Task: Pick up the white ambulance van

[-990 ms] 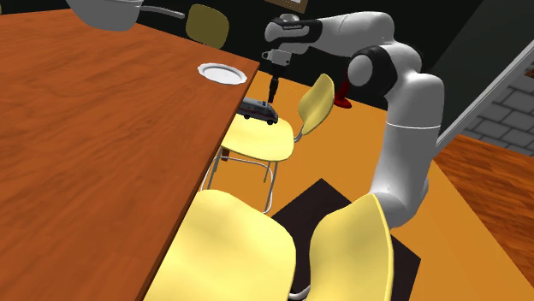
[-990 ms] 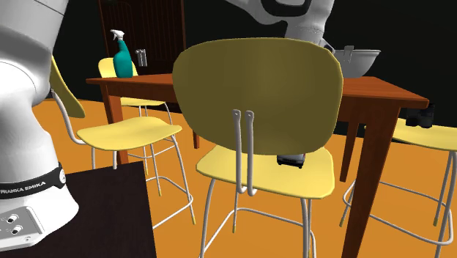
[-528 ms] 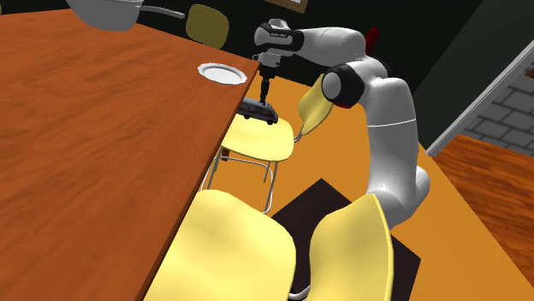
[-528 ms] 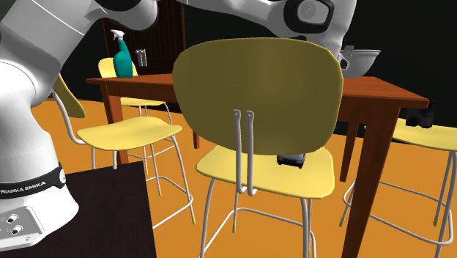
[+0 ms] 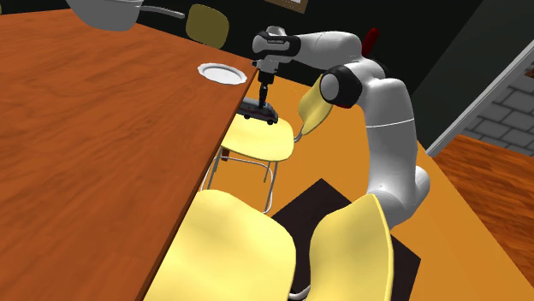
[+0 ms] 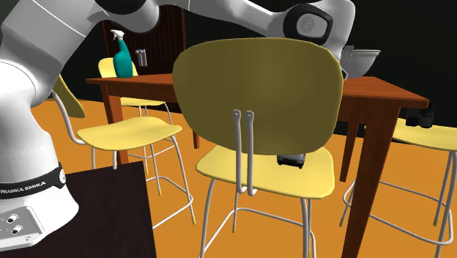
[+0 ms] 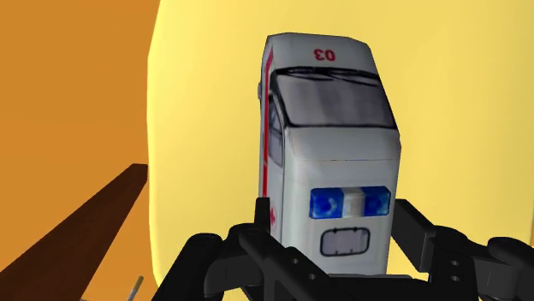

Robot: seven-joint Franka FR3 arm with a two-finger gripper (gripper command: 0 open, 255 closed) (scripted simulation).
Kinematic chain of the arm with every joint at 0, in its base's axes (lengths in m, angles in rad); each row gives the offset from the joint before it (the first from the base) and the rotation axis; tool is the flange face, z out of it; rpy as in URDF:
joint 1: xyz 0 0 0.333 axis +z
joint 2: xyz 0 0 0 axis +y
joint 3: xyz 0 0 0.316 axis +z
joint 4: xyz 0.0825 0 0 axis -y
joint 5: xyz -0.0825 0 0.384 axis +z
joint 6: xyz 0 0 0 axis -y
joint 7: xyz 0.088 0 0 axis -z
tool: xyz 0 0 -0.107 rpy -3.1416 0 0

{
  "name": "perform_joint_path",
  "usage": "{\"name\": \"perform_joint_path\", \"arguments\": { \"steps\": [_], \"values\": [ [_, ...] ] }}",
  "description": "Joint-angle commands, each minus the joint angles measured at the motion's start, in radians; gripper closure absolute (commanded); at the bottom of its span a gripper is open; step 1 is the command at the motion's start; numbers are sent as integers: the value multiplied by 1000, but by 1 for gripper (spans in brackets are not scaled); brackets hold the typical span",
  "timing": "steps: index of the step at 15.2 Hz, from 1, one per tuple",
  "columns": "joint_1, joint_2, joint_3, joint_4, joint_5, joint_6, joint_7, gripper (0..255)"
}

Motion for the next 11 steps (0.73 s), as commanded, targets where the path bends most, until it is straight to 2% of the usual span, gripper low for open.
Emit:
{"name": "perform_joint_path", "arguments": {
  "steps": [1,7,11],
  "values": [
    [1,0,0,-3,0,2,0,255],
    [1,-1,1,-6,0,4,0,255],
    [-2,-6,-1,29,-2,-35,4,255]
  ]
}}
